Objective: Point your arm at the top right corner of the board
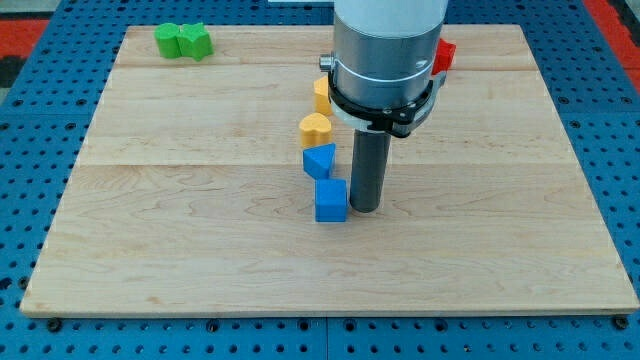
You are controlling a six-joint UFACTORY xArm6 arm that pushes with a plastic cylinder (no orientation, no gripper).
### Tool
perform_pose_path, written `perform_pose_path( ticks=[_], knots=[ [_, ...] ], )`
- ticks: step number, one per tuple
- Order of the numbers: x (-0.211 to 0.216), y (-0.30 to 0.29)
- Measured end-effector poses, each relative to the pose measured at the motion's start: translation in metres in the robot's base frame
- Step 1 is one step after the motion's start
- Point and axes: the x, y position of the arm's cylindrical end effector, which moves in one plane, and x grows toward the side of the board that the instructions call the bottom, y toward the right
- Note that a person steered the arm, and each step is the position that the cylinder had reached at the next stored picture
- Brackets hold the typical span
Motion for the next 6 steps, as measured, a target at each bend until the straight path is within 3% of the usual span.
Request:
perform_pose_path(
  ticks=[1,2,3,4,6],
  knots=[
    [0.001,0.029],
    [-0.047,0.125],
    [-0.127,0.200],
    [-0.194,0.214],
    [-0.230,0.252]
  ],
)
